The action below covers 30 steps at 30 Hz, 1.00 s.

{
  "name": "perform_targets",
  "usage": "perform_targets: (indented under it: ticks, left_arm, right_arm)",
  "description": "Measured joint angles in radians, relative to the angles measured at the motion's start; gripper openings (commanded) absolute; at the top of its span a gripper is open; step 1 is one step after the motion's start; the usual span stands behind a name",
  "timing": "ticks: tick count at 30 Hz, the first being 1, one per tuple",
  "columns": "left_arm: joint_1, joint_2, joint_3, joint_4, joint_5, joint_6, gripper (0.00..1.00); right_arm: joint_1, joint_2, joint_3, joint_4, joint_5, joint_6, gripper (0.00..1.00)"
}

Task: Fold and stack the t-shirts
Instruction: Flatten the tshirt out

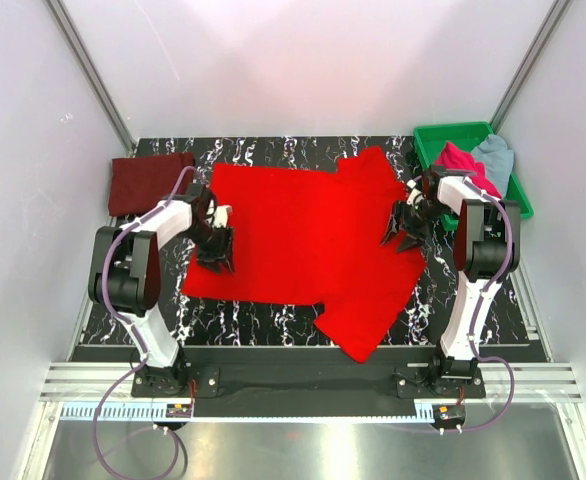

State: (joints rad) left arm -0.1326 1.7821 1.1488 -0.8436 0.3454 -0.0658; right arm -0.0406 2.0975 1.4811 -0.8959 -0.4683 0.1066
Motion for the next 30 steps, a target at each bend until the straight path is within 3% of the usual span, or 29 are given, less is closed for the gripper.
perform_targets:
  ticks: [15, 30]
  left_arm:
    - [0.032, 0.045, 0.008, -0.01, -0.095, 0.028, 0.5]
    - [0.022, -0.055, -0.113, 0.015, -0.112, 0.021, 0.52]
  right_arm:
    - [-0.013, 0.012, 0.024, -0.016, 0.016, -0.006, 0.62]
    - [-0.02, 0.015, 0.032, -0.024, 0.024, -0.01, 0.63]
